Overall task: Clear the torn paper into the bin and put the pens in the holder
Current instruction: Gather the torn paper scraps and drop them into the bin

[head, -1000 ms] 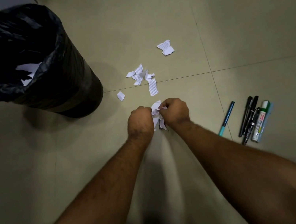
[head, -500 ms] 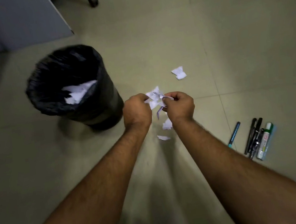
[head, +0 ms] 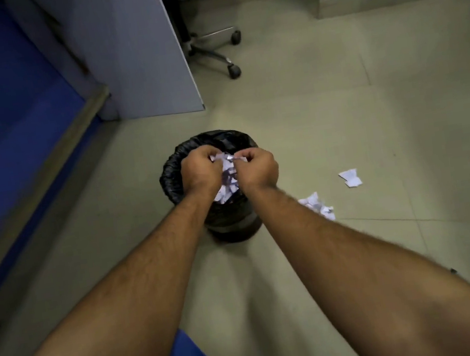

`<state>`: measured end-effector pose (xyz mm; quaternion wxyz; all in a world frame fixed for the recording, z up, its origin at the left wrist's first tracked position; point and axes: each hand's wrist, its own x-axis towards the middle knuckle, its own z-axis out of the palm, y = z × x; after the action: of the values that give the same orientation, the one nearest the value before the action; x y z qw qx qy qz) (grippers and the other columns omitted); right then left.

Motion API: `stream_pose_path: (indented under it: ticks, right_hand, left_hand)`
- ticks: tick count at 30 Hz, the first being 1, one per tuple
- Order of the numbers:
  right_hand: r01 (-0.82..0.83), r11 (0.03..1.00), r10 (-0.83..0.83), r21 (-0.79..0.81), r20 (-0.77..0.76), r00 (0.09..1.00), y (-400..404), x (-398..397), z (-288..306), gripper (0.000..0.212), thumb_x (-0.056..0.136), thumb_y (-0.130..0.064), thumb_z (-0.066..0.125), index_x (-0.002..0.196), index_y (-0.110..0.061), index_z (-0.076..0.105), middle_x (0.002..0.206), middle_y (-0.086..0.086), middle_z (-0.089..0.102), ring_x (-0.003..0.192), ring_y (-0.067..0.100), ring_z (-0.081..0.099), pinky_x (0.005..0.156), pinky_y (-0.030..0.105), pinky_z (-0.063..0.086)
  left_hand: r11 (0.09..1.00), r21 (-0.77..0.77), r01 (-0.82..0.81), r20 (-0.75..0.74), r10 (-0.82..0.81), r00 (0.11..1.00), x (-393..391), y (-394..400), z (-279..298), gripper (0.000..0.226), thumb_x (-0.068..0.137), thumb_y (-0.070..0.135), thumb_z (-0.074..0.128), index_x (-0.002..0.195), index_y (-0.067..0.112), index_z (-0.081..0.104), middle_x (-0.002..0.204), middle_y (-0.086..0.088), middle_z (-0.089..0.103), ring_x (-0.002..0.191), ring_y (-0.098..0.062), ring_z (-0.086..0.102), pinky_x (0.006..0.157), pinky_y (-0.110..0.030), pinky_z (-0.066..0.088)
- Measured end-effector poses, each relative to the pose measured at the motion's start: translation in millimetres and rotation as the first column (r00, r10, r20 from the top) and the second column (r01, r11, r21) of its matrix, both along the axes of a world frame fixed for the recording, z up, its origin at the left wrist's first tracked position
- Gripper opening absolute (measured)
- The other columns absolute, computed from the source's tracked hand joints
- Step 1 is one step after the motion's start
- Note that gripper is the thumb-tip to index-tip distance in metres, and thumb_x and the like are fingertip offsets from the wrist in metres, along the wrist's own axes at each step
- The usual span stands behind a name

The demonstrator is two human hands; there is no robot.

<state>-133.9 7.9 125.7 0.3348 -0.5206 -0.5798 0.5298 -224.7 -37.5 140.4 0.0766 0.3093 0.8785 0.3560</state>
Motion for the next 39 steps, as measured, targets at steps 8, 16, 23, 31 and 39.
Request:
stream_pose_path:
  ticks: [8,16,23,31,39]
  right_hand:
    - [-0.227,0.957,0.153,0.181,0.35,0.924,8.8,-8.2,-8.7,0.031,0.079,-0.018,0.065,0.108,-0.02,0.075,0.109,0.003,0.074,0.104,0.024,0.067,0.085,0.024,0.049]
    - [0.129,0.991,-0.129,0.045,-0.003,0.992,42.3,41.6,-14.8,0.025,0.068,-0.044,0.054,0.078,-0.028,0.071,0.069,-0.007,0.072,0.072,0.02,0.072,0.071,0.043,0.061]
    - [0.201,0.978,-0.209,0.058,0.226,0.952,57.3,147.6,-85.7,0.019,0.086,-0.023,0.059,0.097,-0.019,0.074,0.095,-0.002,0.075,0.092,0.02,0.068,0.078,0.022,0.045]
    - [0.07,0.994,-0.099,0.089,0.383,0.918,58.6,220.6,-203.0,0.035,0.084,-0.022,0.066,0.119,-0.018,0.068,0.117,0.002,0.07,0.102,0.021,0.067,0.09,0.03,0.051]
    - [-0.603,0.793,0.345,0.08,0.758,0.554,96.0,190.5,-248.2,0.095,0.065,-0.039,0.077,0.149,-0.017,0.036,0.153,0.014,0.037,0.137,0.037,0.037,0.11,0.041,0.037]
  left_hand:
    - [0.992,-0.123,0.018,0.036,-0.014,0.999,-20.2,-7.2,-23.3,0.031,0.085,0.007,0.06,0.109,0.021,0.073,0.114,-0.003,0.072,0.105,-0.022,0.066,0.091,-0.026,0.052]
    - [0.97,0.058,0.237,-0.031,-0.235,0.971,52.0,36.1,8.0,0.026,0.085,0.012,0.058,0.105,0.016,0.074,0.095,-0.002,0.075,0.089,-0.018,0.069,0.085,-0.03,0.056]
    - [0.918,-0.097,0.385,0.148,-0.369,0.918,135.9,64.0,-78.9,0.031,0.084,0.01,0.057,0.11,0.018,0.071,0.102,-0.002,0.073,0.096,-0.021,0.065,0.086,-0.026,0.049]
    - [0.726,-0.44,0.529,0.143,-0.524,0.839,188.1,86.1,-206.5,0.061,0.079,0.024,0.067,0.135,0.017,0.046,0.135,-0.011,0.049,0.126,-0.032,0.047,0.099,-0.04,0.045]
    - [0.423,-0.72,0.55,0.091,-0.728,0.679,127.3,131.1,-256.2,0.079,0.087,0.018,0.054,0.154,0.029,0.014,0.161,-0.013,0.011,0.143,-0.041,0.023,0.111,-0.053,0.034]
